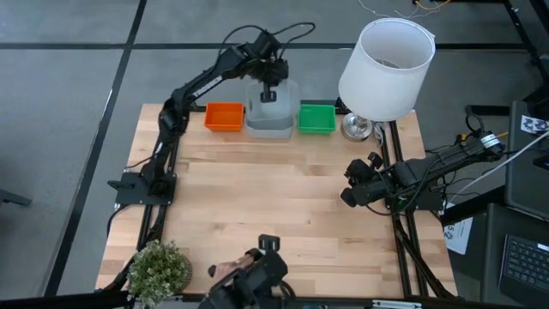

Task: Stack baskets by color
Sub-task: Stack the bottom gray bin on the gray bin

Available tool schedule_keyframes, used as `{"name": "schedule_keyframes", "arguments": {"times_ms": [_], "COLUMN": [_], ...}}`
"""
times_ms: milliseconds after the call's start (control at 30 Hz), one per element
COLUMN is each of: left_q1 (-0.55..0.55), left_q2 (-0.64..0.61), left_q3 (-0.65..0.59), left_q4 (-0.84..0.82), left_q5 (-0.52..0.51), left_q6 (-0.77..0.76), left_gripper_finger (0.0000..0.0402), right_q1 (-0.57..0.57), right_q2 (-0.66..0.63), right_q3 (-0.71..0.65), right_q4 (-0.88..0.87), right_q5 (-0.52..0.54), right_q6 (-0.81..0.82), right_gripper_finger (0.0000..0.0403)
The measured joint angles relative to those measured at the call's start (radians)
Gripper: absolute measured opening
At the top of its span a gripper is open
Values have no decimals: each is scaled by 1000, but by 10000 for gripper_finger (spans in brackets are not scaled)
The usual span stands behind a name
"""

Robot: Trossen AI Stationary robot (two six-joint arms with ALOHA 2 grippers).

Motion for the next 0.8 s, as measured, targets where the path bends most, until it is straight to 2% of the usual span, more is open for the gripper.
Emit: {"name": "schedule_keyframes", "arguments": {"times_ms": [133, 300, 567, 800], "left_q1": [-1, 3, -9, -26], "left_q2": [21, 29, 13, 14], "left_q3": [-28, -24, -1, -2], "left_q4": [-42, -105, -78, -175], "left_q5": [8, -58, -68, -111], "left_q6": [8, -11, -11, -10], "left_gripper_finger": [0, 0, 0, 0], "right_q1": [0, 0, 0, 0], "right_q2": [0, 0, 0, 0], "right_q3": [0, 0, 0, 0], "right_q4": [-1, -1, -1, -1], "right_q5": [1, 3, 11, 9], "right_q6": [-1, -24, -27, -25], "right_gripper_finger": [37, 37, 37, 37]}}
